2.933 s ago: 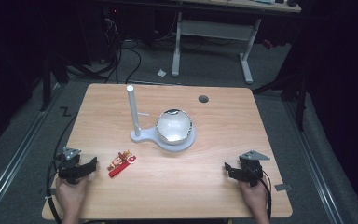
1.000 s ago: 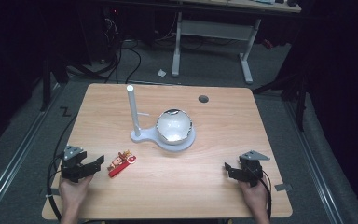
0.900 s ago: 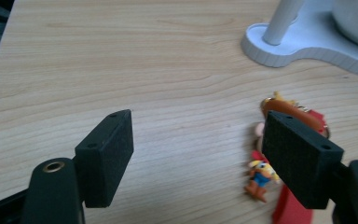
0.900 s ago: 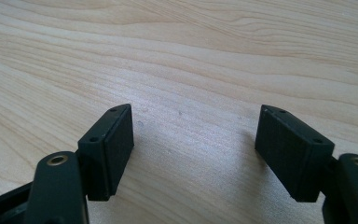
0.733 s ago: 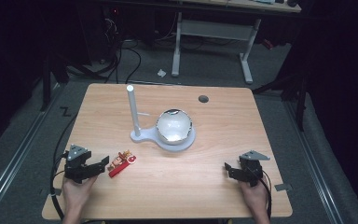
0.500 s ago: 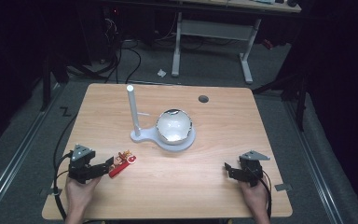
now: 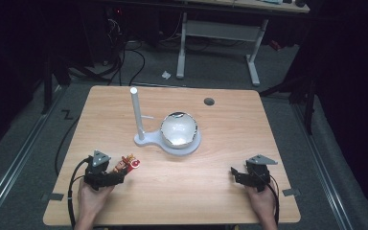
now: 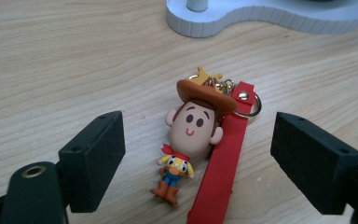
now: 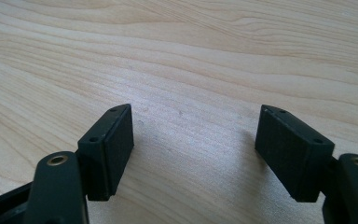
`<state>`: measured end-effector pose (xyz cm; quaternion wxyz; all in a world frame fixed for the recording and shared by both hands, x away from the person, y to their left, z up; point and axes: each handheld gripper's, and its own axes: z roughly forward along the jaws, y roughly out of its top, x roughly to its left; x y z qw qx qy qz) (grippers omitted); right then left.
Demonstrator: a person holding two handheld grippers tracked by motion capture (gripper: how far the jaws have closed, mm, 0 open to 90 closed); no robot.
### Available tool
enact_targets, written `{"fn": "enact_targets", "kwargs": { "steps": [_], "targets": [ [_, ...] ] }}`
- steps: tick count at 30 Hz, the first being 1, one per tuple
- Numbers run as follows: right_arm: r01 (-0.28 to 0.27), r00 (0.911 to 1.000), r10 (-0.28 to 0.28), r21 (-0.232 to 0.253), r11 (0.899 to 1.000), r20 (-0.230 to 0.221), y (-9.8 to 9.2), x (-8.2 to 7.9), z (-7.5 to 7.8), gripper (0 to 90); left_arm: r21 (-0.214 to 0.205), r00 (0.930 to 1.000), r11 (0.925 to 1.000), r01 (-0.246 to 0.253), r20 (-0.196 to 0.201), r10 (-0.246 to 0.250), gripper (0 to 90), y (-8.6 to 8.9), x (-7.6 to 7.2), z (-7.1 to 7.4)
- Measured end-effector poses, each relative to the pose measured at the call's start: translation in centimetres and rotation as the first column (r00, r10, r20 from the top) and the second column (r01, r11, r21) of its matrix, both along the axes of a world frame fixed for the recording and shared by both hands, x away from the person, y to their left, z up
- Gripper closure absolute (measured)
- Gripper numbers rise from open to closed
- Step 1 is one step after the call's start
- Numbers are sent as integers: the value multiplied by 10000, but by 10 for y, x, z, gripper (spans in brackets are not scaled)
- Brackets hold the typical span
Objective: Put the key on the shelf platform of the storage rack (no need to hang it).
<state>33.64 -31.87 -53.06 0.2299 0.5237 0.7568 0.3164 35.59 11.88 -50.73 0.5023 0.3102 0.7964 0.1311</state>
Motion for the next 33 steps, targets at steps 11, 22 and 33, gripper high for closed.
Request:
{"fn": "enact_targets", "kwargs": {
  "steps": [11,22,33],
  "targets": [
    [0,10000,0,0,10000,1,0,0,0,282,517,9993,9980,372,-38,-371,263,-9,3,-14],
    [-4,10000,4,0,10000,1,0,0,0,282,678,9981,9959,605,-143,-596,433,-15,5,-23],
    [-9,10000,9,-2,10000,3,0,0,0,282,418,9977,9971,640,-241,-630,479,-12,6,-20]
  ]
}}
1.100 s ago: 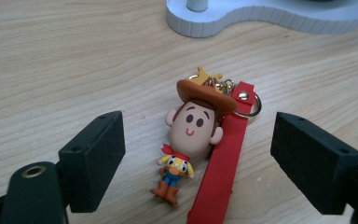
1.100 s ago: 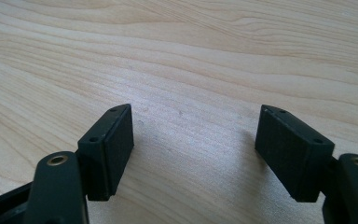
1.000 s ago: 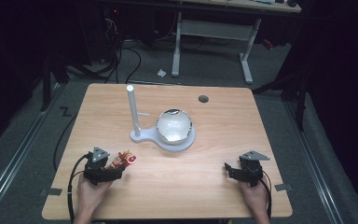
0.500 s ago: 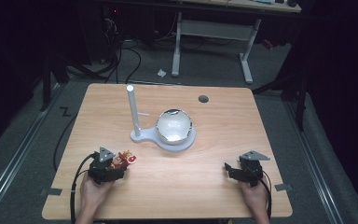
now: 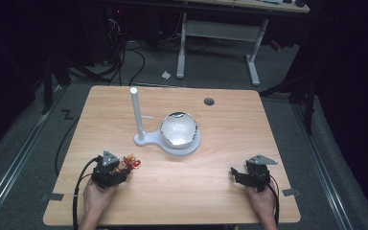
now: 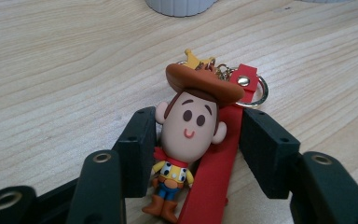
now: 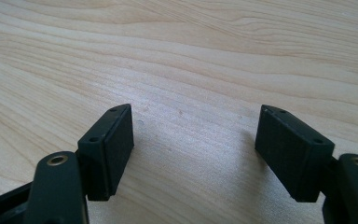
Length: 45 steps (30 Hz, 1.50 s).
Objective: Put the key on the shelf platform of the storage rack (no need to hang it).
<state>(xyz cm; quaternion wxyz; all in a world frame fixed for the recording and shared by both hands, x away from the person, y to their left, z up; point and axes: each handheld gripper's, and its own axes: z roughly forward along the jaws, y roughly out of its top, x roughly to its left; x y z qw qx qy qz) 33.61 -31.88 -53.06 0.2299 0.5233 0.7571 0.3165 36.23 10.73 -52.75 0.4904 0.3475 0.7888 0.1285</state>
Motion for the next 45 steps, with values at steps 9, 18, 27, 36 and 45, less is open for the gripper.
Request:
{"fn": "enact_targets", "kwargs": {
  "steps": [9,18,27,36,45],
  "targets": [
    [-3,10000,3,-1,10000,2,0,0,0,282,-374,9996,9993,32,292,-21,583,6,-2,8],
    [-3,10000,3,2,10000,-1,0,0,0,282,-287,9995,9995,-150,273,157,644,5,-1,7],
    [-4,10000,4,1,10000,2,0,0,0,282,-758,9964,9970,-158,818,220,681,15,-5,24],
    [-4,10000,4,3,10000,1,0,0,0,282,-1305,9916,9914,-56,1275,223,693,23,-11,50],
    [-5,10000,5,3,10000,0,0,0,0,282,-1743,9869,9847,94,1604,190,695,29,-17,76]
  ]
}}
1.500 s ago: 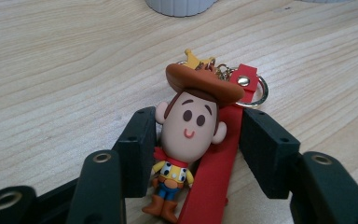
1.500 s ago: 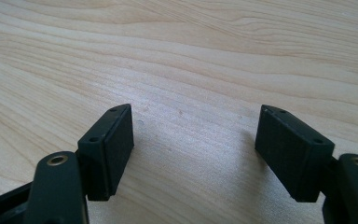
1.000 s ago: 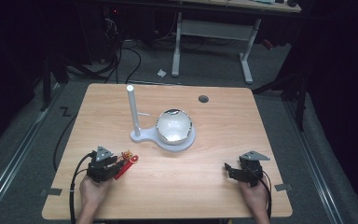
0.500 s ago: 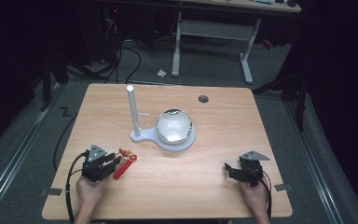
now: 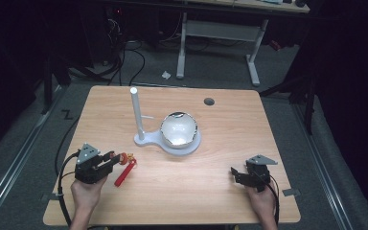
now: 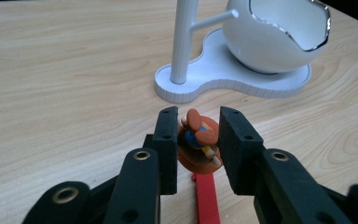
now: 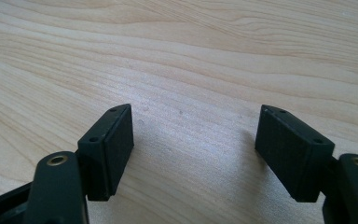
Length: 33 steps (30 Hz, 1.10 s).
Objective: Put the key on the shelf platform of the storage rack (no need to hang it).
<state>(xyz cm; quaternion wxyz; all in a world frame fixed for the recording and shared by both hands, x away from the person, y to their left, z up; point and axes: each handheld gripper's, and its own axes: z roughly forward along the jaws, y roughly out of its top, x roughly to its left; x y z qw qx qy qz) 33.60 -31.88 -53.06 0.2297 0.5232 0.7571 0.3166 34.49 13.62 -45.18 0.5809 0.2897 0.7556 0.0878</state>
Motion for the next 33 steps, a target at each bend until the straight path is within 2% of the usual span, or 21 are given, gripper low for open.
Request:
{"fn": "enact_targets", "kwargs": {
  "steps": [6,13,14,15,17,19,21,23,27,33],
  "targets": [
    [-3,10000,3,-1,10000,1,0,0,0,282,-69,9994,9999,133,309,-130,698,2,-2,18],
    [-2,10000,2,1,10000,1,0,0,0,282,-348,9981,9984,447,439,-431,713,1,-5,39],
    [-2,10000,2,0,10000,-1,0,0,0,282,-529,9973,9973,514,558,-485,883,2,-5,43],
    [-2,10000,2,0,10000,1,0,0,0,282,-703,9973,9959,569,493,-535,884,3,-4,47],
    [-1,10000,1,2,10000,0,0,0,0,282,-701,9976,9957,608,365,-584,885,1,-4,52],
    [-2,10000,2,2,10000,0,0,0,0,282,-432,9959,9957,822,412,-804,885,-2,-4,53],
    [-3,10000,3,3,10000,1,0,0,0,282,-423,9958,9953,867,333,-853,886,-5,-5,56],
    [-2,10000,2,4,10000,2,0,0,0,282,-362,9940,9942,1017,435,-1001,886,-7,-5,59],
    [-3,10000,3,5,10000,2,0,0,0,282,-578,9927,9916,1153,418,-1130,887,-11,-6,70],
    [-1,10000,1,16,10000,0,0,0,0,282,-836,9870,9847,1529,619,-1480,888,-16,-7,90]
  ]
}}
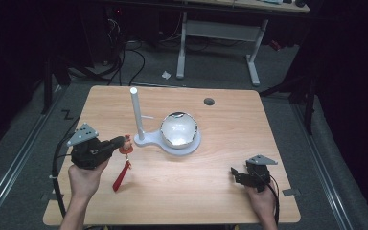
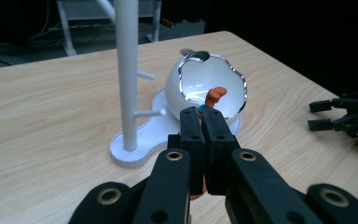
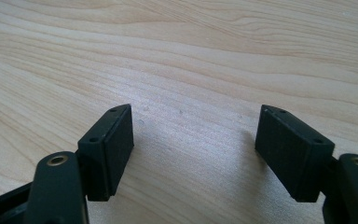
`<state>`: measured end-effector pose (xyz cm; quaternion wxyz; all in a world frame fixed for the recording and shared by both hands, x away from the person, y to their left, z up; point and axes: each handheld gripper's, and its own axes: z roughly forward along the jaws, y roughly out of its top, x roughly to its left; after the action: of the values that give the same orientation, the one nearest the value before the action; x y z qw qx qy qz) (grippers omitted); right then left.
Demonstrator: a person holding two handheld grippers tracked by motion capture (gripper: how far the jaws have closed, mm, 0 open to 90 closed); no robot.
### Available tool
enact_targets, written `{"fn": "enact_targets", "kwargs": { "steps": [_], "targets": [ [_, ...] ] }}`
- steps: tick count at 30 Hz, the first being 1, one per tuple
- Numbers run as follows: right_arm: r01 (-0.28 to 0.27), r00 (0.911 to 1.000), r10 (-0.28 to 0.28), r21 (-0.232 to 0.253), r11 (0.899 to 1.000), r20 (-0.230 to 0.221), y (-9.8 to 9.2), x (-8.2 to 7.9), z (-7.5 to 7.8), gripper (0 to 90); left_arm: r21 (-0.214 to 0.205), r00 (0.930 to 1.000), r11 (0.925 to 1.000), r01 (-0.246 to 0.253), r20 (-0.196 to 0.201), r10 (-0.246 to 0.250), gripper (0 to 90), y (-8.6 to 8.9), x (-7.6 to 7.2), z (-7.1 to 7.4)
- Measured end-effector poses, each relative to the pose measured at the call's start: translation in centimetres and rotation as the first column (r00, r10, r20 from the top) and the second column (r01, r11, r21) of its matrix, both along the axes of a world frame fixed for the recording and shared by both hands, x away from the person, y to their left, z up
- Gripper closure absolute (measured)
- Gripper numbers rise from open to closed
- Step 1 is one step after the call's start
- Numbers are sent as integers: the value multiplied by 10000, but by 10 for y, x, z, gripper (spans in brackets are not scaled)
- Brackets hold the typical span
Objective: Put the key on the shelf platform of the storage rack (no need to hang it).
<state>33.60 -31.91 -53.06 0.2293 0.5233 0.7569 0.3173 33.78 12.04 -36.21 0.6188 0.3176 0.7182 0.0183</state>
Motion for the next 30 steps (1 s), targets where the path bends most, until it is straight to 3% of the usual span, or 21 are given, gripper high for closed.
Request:
{"fn": "enact_targets", "kwargs": {
  "steps": [16,30],
  "targets": [
    [-17,10000,17,-17,10000,0,0,0,0,281,-146,9968,9970,758,265,-754,889,-23,4,32],
    [-21,10000,21,-15,10000,-10,0,0,0,281,-577,9868,9858,1575,471,-1549,889,-39,8,68]
  ]
}}
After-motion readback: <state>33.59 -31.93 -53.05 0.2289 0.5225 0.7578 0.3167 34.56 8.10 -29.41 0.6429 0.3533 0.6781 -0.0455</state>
